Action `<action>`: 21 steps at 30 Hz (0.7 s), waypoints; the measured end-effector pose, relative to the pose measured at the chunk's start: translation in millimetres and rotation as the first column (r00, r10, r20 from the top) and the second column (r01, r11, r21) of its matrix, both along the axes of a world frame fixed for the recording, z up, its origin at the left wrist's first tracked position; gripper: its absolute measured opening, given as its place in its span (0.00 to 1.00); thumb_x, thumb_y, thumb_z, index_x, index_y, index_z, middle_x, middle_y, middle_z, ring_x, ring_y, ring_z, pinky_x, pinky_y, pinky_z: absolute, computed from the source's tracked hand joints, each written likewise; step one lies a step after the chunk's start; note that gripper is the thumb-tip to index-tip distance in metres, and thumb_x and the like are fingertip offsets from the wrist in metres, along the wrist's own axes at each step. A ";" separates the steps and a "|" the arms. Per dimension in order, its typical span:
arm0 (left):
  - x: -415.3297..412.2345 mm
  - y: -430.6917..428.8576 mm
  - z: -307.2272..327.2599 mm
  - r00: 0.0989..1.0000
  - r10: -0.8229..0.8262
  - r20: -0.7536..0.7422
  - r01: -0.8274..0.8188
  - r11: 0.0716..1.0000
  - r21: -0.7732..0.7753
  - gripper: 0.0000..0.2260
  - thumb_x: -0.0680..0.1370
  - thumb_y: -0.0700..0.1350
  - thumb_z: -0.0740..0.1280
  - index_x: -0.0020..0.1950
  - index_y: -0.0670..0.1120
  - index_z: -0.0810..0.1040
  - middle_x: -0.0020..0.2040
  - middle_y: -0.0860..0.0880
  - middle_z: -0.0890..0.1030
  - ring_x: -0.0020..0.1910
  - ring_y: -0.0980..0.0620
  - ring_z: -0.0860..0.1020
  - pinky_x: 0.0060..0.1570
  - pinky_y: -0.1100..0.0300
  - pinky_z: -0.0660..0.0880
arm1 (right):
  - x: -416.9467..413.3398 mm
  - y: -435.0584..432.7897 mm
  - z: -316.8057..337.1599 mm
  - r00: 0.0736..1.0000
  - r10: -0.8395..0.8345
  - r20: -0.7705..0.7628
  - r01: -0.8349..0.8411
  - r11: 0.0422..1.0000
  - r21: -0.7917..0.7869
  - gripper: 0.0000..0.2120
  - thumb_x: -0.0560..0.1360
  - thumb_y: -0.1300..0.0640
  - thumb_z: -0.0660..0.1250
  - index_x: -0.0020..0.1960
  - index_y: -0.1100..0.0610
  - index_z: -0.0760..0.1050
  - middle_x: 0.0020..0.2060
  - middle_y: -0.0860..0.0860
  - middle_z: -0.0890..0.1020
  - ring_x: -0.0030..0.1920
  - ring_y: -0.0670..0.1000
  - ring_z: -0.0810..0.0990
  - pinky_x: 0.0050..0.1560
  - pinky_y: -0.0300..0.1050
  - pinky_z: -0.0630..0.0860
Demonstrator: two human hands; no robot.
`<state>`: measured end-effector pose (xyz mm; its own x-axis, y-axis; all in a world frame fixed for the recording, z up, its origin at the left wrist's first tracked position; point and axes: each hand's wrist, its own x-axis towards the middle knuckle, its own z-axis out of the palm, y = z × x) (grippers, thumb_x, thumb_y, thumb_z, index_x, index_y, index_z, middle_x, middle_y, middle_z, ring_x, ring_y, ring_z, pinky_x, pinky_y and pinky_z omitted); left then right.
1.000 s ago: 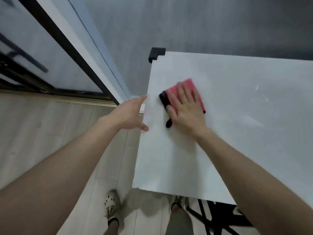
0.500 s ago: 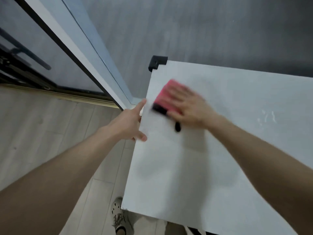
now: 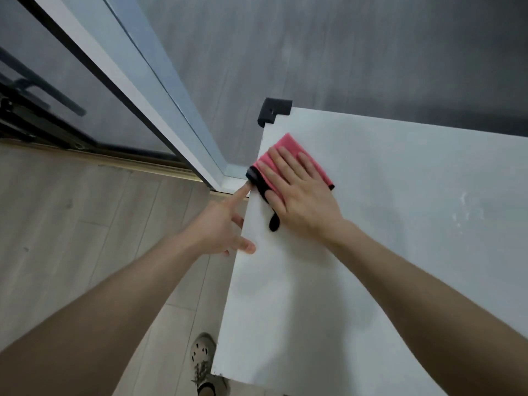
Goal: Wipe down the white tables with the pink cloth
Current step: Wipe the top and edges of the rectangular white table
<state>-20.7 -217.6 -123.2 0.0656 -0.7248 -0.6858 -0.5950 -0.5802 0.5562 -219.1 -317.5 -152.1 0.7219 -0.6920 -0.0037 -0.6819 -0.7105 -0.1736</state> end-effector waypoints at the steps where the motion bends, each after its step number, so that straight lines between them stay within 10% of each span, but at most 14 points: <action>1: -0.4 -0.6 1.5 1.000 0.006 -0.003 -0.006 1.000 0.010 0.64 0.66 0.42 0.89 0.79 0.82 0.49 0.55 0.53 0.85 0.39 0.51 0.88 0.37 0.48 0.88 | -5.6 4.8 -2.9 0.999 0.054 0.006 -0.054 0.998 -0.014 0.29 0.89 0.42 0.48 0.88 0.47 0.56 0.88 0.51 0.54 0.88 0.52 0.48 0.87 0.57 0.46; 7: -1.3 -3.1 2.7 0.998 -0.042 0.051 0.042 0.999 0.007 0.67 0.67 0.45 0.89 0.82 0.79 0.43 0.57 0.52 0.85 0.39 0.51 0.88 0.40 0.49 0.88 | 38.8 -40.0 10.5 0.961 -0.278 0.010 0.276 0.958 0.076 0.29 0.89 0.42 0.48 0.89 0.46 0.53 0.89 0.52 0.50 0.88 0.52 0.45 0.87 0.57 0.42; 9: -9.8 -6.9 14.2 0.965 -0.174 0.196 0.177 0.984 0.005 0.69 0.66 0.50 0.90 0.87 0.70 0.40 0.69 0.51 0.81 0.54 0.49 0.87 0.56 0.43 0.86 | 16.1 -6.9 1.4 0.981 -0.189 0.049 0.187 0.981 0.044 0.30 0.88 0.40 0.49 0.88 0.46 0.54 0.88 0.52 0.51 0.88 0.53 0.46 0.87 0.58 0.44; 12: -26.6 -22.8 29.6 0.757 -0.416 0.504 0.477 0.879 0.008 0.74 0.63 0.56 0.90 0.89 0.54 0.34 0.90 0.47 0.47 0.88 0.43 0.55 0.80 0.40 0.67 | -48.9 -26.8 2.8 0.929 -0.370 0.022 0.368 0.928 0.064 0.30 0.87 0.38 0.50 0.88 0.43 0.54 0.89 0.50 0.50 0.88 0.51 0.45 0.87 0.56 0.42; 15: -46.3 -41.1 36.3 0.539 -0.591 0.600 0.710 0.702 0.055 0.78 0.61 0.57 0.90 0.88 0.52 0.30 0.88 0.45 0.31 0.89 0.44 0.36 0.87 0.45 0.52 | -29.3 -70.5 10.5 0.674 -0.738 -0.047 0.737 0.665 0.125 0.31 0.88 0.40 0.47 0.89 0.45 0.50 0.89 0.55 0.45 0.88 0.55 0.41 0.86 0.60 0.38; 19: -55.6 -52.0 34.4 0.417 -0.642 0.643 0.775 0.621 0.118 0.78 0.59 0.58 0.90 0.89 0.50 0.33 0.88 0.41 0.32 0.88 0.43 0.35 0.88 0.45 0.49 | 17.8 -64.7 10.5 0.934 -0.357 0.011 0.351 0.923 0.155 0.29 0.88 0.40 0.48 0.88 0.42 0.50 0.89 0.50 0.47 0.88 0.51 0.41 0.86 0.57 0.36; 21: -55.0 -50.5 33.5 0.410 -0.652 0.638 0.777 0.616 0.130 0.79 0.59 0.59 0.90 0.88 0.53 0.30 0.87 0.43 0.29 0.88 0.44 0.34 0.88 0.45 0.48 | -42.9 -73.7 8.1 0.914 -0.404 0.033 0.398 0.910 0.116 0.29 0.88 0.39 0.50 0.88 0.39 0.53 0.89 0.48 0.50 0.88 0.51 0.44 0.87 0.57 0.39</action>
